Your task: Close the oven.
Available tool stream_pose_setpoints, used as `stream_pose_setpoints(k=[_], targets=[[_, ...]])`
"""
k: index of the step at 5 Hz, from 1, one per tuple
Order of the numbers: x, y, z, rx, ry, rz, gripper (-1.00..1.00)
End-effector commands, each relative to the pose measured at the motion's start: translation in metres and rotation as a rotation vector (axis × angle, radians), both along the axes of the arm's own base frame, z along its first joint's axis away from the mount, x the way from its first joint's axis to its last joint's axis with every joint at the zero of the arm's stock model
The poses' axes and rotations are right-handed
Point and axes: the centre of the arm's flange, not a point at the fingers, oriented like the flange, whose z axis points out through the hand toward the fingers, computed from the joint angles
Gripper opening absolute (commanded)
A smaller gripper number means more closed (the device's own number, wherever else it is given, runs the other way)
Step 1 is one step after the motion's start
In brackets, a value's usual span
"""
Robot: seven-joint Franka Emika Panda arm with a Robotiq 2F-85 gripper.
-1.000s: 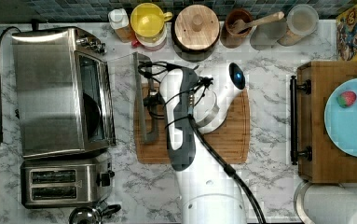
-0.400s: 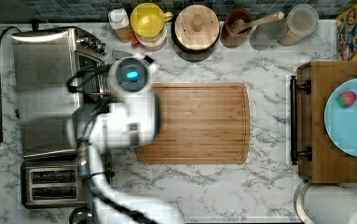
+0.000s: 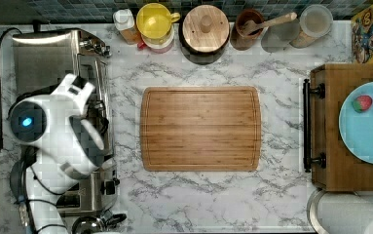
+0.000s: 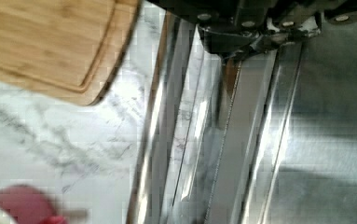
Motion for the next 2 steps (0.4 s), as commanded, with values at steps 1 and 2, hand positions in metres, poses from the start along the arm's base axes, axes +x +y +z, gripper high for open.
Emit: stream_pose_setpoints(k=[1,2], targets=[[-0.032,0.015,0.122,-0.011,-0.391,-0.230,-1.00],[-0.046,0.017,0.157,0.082,-0.303,-0.153,-1.00]])
